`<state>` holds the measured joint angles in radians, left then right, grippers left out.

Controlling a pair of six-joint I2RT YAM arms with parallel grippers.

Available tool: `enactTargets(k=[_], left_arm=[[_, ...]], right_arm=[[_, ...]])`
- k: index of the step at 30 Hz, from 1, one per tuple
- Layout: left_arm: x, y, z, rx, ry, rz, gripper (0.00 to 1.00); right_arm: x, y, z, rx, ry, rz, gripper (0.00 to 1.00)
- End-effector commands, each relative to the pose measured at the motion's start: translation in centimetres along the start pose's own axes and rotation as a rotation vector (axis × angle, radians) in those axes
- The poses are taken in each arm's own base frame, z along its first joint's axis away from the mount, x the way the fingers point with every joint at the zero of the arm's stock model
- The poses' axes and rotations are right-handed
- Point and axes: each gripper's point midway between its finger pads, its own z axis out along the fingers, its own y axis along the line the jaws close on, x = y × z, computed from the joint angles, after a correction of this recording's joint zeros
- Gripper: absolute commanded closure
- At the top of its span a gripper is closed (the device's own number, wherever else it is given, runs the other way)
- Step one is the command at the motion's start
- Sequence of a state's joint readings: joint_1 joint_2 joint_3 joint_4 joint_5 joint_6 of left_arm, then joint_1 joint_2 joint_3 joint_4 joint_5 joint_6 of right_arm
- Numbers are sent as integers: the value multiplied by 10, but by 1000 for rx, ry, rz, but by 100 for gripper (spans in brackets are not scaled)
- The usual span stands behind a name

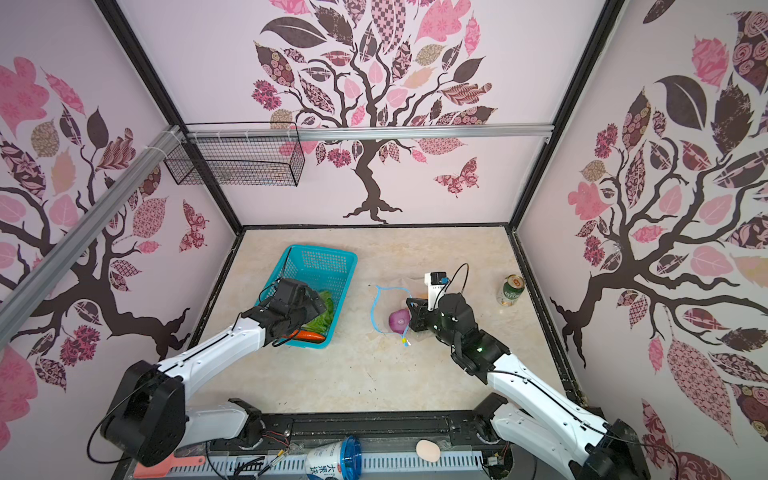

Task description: Place the food in the zip-top bag and seal the zipper

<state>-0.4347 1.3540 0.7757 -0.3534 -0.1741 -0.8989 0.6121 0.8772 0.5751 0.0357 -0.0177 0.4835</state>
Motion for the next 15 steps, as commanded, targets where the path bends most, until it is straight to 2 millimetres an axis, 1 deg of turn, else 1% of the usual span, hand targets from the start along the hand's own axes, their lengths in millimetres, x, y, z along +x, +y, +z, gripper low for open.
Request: enactTargets(k=[1,4,9,12,15], left_arm=[[-22,-29,10,59,-33,13,2],[-32,-42,20,73,-39,23,2],[-54,-66,25,95,-79,70,2],[-62,-73,25,89,-93,99,2],[-63,-73,19,78,-82,132,2]], right_arm=[[-14,4,-7,3,-45,-19,100],[-15,3,-9,8,-51,-23,100],[-15,2,-10,12,-55,-31,100],[-14,0,-11,17,-56,-34,100],[-14,-1,-13,21,-62,-37,100]])
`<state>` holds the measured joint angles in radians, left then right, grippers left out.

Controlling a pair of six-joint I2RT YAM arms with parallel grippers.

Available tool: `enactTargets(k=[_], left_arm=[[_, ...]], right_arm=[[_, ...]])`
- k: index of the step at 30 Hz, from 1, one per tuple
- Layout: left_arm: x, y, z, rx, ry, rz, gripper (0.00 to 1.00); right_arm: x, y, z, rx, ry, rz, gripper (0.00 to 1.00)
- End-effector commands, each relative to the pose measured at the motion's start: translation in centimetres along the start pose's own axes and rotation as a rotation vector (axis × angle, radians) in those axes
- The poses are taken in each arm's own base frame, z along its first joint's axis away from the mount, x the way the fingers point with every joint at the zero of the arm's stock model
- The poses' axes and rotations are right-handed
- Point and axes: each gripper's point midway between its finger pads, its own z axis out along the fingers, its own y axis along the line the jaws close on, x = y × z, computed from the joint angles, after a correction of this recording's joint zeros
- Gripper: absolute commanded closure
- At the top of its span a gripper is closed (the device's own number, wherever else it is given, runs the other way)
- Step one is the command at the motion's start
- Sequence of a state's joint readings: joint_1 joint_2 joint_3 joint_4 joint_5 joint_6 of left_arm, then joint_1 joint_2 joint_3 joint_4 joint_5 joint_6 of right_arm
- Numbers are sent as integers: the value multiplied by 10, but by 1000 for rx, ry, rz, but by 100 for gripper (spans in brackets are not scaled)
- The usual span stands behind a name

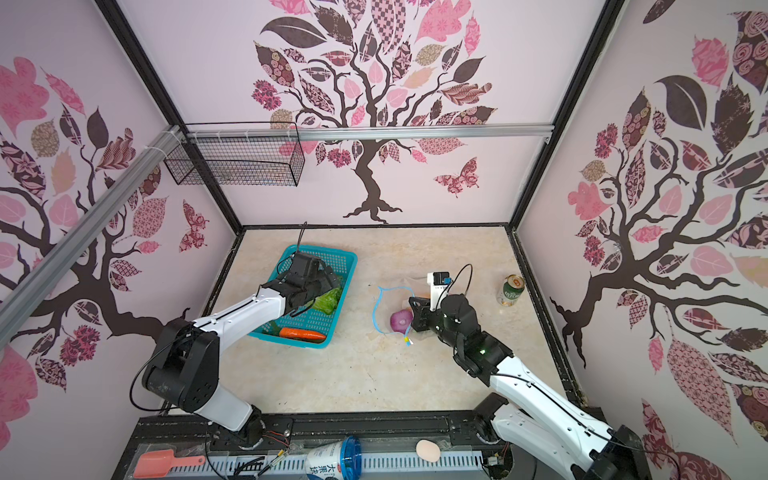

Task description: Place the food in the zip-top bag and seal the zipper

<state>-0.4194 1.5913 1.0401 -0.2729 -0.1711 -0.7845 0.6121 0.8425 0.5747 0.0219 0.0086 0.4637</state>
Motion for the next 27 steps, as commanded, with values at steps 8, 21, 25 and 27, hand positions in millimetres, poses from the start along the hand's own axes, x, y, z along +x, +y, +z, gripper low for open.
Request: enactTargets(k=[8,21,25,27], left_arm=[[0,34,-58,-105,-2,-14,1],[12,95,-87,-450,-67,-530,2],[15,102,-82,-504,-104,-651,1],[20,103,-76,-523,-96,-686,1]], right_arm=[[-3,-6,-9,13,-54,-21,100],[1,-7,-8,1,-62,-33,100],[-1,-8,-10,11,-68,-49,100],[0,-10,-11,18,-69,-52,100]])
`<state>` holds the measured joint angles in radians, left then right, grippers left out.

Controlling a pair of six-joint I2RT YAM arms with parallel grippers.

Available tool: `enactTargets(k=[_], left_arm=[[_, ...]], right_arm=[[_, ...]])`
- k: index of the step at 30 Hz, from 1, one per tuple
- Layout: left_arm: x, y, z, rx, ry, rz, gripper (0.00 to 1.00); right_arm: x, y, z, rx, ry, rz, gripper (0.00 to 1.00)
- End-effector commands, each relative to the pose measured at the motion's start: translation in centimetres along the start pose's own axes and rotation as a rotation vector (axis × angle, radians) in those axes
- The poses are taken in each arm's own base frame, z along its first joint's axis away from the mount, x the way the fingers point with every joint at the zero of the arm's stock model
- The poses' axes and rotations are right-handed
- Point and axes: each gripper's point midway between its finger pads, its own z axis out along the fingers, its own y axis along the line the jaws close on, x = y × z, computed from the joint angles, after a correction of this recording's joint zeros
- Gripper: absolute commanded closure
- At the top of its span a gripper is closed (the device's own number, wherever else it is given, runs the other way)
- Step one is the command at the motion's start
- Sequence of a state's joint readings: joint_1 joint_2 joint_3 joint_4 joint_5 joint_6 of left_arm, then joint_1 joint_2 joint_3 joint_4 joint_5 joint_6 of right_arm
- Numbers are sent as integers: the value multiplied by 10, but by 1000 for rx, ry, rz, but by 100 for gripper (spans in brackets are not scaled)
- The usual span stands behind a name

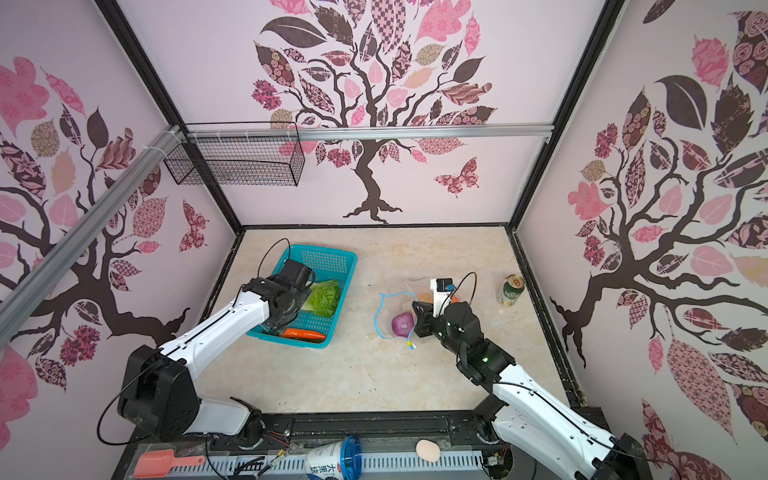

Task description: Place the food in the zip-top bag and seal the zipper

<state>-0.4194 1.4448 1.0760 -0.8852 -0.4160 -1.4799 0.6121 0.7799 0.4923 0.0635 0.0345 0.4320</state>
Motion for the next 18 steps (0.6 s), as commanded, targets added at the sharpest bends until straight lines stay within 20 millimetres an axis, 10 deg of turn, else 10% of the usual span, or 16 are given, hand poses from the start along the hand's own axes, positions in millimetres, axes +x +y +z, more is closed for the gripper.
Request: enactTargets(k=[1,18], left_arm=[[-1,0,5,-49,-16,-152,1],[34,13,50,-197,54,-215,4]], right_arm=[[-10,0,-4,7,-39,-21,100],[-7,-4,-8,26,-38,-44,100]])
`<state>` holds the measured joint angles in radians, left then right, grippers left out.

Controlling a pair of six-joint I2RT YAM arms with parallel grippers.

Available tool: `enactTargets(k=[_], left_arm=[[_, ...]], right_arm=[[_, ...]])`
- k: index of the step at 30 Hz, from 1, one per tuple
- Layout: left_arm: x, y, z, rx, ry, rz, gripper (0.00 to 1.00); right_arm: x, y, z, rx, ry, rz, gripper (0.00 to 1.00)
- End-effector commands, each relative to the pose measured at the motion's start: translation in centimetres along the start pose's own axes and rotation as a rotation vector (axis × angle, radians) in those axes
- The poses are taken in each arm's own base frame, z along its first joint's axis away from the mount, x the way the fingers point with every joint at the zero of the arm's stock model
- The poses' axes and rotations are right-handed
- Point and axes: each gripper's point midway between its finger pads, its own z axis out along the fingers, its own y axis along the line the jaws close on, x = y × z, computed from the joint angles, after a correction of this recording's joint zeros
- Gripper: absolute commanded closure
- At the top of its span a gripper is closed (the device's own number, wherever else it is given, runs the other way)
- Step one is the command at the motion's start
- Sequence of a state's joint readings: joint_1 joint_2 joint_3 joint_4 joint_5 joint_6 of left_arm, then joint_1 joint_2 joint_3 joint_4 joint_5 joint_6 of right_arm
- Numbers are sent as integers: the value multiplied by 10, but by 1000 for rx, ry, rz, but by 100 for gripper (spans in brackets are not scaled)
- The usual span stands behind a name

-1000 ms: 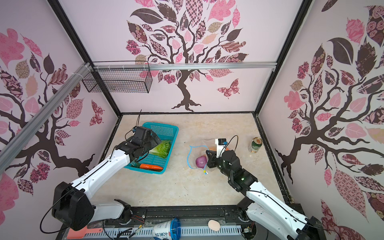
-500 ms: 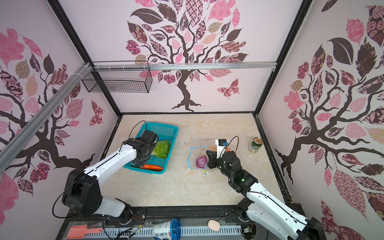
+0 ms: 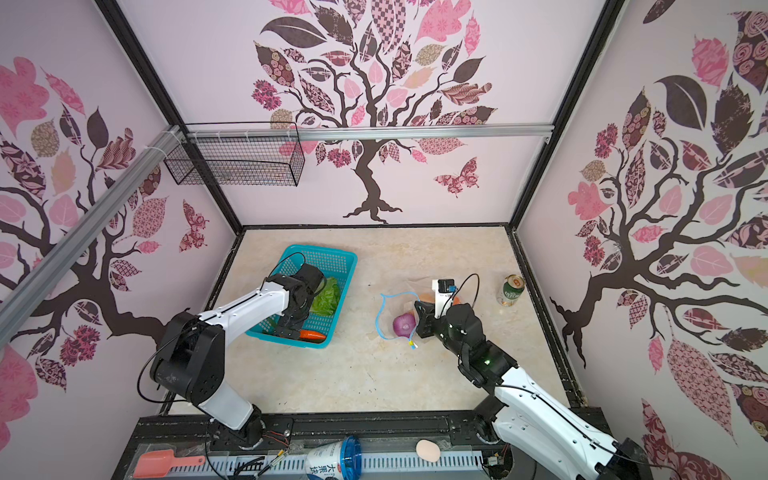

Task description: Place the food in the zip-top bag and seal the zipper

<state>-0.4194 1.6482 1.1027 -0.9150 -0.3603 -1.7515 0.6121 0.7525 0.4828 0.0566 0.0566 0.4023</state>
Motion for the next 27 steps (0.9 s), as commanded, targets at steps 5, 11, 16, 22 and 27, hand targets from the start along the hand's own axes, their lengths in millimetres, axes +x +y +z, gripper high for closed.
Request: enactTargets(k=[5,11,16,22,27], left_arm=[[6,-5,17,20,0,-17,6],[2,-17,20,93,-28,30,6],[7,-51,15,218,-18,105,7],[5,-89,-6,298,-40,230,7],[-4,-78,-20,290,-45,196,7]], right_arm=[[-6,-3,-7,24,-23,-27,100],[-11,-3,-8,27,-36,-38,100],[-13,-2,-7,28,-34,-40,100],[-14,-2,-8,29,-34,-40,100],[-14,-2,-8,30,-37,-39,100]])
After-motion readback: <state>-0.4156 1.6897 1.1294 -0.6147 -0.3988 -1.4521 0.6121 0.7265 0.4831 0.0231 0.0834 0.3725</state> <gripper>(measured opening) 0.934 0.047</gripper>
